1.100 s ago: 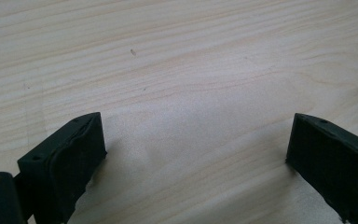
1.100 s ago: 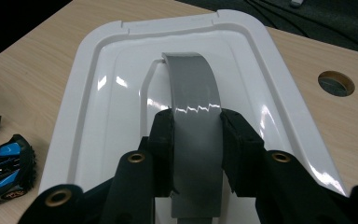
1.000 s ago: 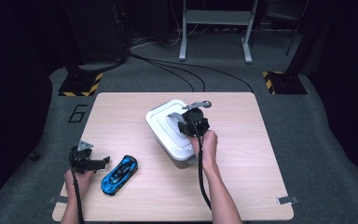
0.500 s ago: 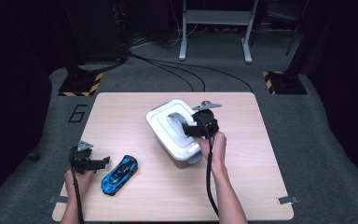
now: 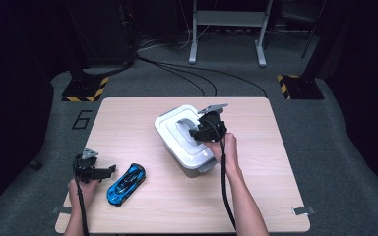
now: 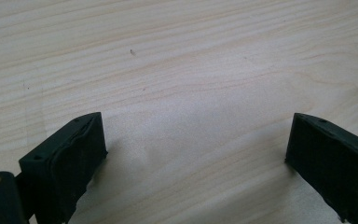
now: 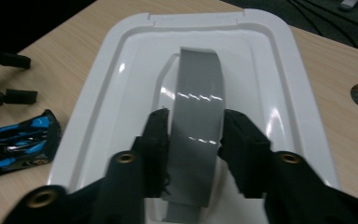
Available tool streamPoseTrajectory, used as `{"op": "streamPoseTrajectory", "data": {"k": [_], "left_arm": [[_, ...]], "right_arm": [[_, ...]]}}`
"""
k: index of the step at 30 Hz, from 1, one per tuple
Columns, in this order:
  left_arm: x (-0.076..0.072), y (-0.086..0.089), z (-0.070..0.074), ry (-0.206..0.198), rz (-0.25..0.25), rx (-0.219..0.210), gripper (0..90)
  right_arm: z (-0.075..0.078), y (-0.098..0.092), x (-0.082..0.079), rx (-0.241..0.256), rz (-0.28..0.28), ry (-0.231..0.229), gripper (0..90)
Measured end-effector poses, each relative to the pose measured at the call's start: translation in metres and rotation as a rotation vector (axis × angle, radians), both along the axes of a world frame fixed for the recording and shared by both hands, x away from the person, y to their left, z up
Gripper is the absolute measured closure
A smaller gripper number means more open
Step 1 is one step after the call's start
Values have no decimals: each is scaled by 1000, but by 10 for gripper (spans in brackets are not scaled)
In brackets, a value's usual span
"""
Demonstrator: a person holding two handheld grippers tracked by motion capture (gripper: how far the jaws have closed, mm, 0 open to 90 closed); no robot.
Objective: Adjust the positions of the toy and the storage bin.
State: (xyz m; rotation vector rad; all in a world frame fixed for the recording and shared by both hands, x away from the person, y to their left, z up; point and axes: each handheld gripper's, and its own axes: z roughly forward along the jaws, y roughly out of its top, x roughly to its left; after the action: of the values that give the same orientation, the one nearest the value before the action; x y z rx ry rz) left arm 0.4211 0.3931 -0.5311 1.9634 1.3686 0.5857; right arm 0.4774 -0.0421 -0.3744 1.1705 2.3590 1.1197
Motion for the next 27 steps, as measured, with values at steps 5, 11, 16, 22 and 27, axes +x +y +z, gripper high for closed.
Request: {"op": "streamPoseTrajectory", "data": {"k": [5, 11, 16, 22, 27], "left_arm": [[0, 0, 0, -2, -1, 1, 48], [0, 0, 0, -1, -1, 2, 49], [0, 0, 0, -2, -1, 2, 49], [0, 0, 0, -3, -1, 1, 50], [0, 0, 0, -2, -1, 1, 50]], "right_arm": [[-1, 4, -1, -1, -80, -17, 669], [-2, 10, -3, -11, -179, -48, 671], [-6, 11, 5, 11, -260, -72, 670], [-6, 5, 18, 26, -267, -65, 639], [1, -14, 11, 64, -239, -61, 506]]}}
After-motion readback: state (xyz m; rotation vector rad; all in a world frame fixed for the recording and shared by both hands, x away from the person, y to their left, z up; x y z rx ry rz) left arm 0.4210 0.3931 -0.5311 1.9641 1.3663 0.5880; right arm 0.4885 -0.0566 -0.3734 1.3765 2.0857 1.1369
